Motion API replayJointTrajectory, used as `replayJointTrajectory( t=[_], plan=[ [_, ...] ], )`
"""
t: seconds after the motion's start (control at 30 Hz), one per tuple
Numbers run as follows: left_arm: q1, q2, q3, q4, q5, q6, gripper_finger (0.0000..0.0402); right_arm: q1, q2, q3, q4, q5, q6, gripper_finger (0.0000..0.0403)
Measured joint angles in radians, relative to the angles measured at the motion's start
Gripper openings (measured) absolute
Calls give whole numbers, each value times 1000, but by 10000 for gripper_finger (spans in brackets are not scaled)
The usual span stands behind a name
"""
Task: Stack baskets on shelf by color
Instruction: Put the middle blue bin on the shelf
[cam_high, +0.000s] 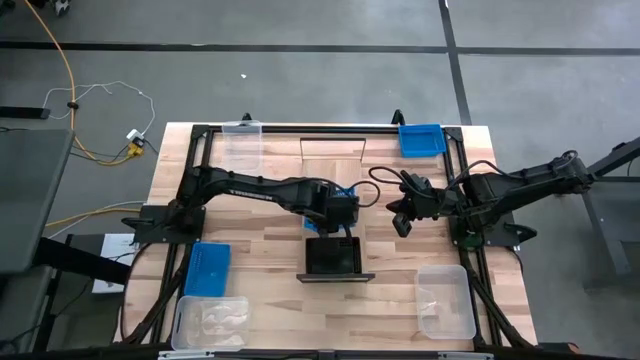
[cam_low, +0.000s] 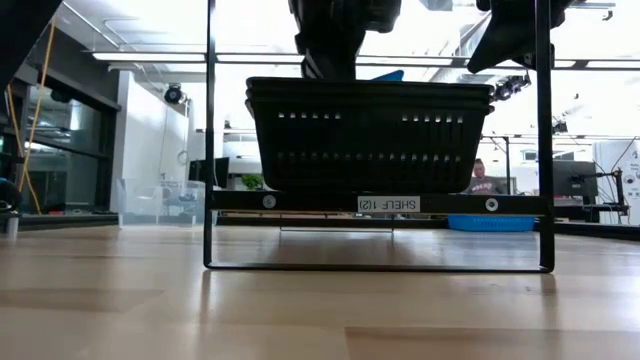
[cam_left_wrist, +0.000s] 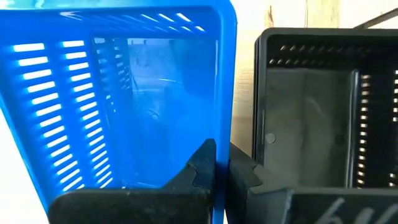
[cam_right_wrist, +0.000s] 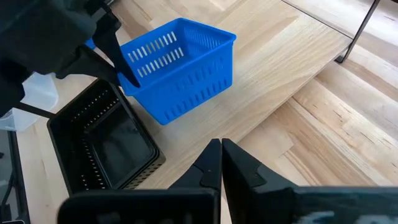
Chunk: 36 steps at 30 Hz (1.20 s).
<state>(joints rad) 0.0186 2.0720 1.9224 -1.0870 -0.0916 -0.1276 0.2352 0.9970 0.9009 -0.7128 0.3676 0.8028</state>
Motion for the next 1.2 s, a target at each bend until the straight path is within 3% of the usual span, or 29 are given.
replayJointTrajectory(
  t=[0.5, 0.9, 1.07, 1.2],
  plan=[
    [-8, 15, -39, 51, 12, 0, 23, 0, 0, 0, 4, 0, 0, 0],
    [-7, 11, -35, 68, 17, 0, 106, 0, 0, 0, 5, 1, -8, 0],
    [15, 7, 58, -17, 96, -4, 144, 0, 0, 0, 7, 1, -11, 0],
    [50, -10, 159, -139, 84, -16, 142, 0, 0, 0, 25, 1, 0, 0]
  ],
)
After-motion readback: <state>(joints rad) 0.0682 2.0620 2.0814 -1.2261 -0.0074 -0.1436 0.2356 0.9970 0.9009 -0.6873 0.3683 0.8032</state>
